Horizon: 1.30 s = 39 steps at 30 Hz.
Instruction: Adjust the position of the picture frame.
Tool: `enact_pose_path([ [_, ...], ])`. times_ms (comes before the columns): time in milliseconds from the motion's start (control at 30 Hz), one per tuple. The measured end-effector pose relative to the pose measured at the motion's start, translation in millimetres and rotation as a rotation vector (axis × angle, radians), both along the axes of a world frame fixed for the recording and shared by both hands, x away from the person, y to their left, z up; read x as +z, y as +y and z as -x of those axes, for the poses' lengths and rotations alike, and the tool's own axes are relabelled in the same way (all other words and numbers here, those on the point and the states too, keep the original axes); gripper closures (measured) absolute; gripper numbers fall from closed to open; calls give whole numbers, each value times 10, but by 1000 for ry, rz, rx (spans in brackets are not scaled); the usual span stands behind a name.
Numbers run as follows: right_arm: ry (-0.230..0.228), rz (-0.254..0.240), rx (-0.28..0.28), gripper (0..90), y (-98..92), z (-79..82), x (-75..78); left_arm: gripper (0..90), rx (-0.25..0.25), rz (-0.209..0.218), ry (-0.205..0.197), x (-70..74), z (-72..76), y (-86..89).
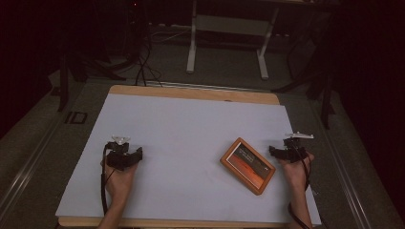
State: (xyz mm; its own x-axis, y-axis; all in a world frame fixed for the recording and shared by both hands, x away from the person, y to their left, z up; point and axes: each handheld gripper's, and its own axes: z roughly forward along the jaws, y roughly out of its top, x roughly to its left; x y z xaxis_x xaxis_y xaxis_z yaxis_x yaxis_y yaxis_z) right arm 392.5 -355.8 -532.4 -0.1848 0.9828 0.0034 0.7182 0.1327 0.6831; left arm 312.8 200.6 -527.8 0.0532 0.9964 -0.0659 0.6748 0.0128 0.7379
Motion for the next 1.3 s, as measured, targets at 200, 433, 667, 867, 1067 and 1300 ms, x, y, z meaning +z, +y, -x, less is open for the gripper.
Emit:
enact_pose_path([
  [200,-44,-47,98,299,-19,50,166,411,-58,91,-82,166,211,-337],
  [433,-60,-80,183,404,-20,96,286,445,-154,144,-99,223,345,-679],
  [667,-58,-79,322,483,118,157,386,452,-299,146,-64,211,376,-1185],
  [867,-68,-79,379,541,227,201,457,479,-389,156,-39,162,387,-1541],
  [1067,-67,-102,444,553,322,236,490,476,-465,176,6,78,410,-1853],
  [1300,-64,-105,472,543,386,255,498,468,-531,181,8,88,436,-2057],
])
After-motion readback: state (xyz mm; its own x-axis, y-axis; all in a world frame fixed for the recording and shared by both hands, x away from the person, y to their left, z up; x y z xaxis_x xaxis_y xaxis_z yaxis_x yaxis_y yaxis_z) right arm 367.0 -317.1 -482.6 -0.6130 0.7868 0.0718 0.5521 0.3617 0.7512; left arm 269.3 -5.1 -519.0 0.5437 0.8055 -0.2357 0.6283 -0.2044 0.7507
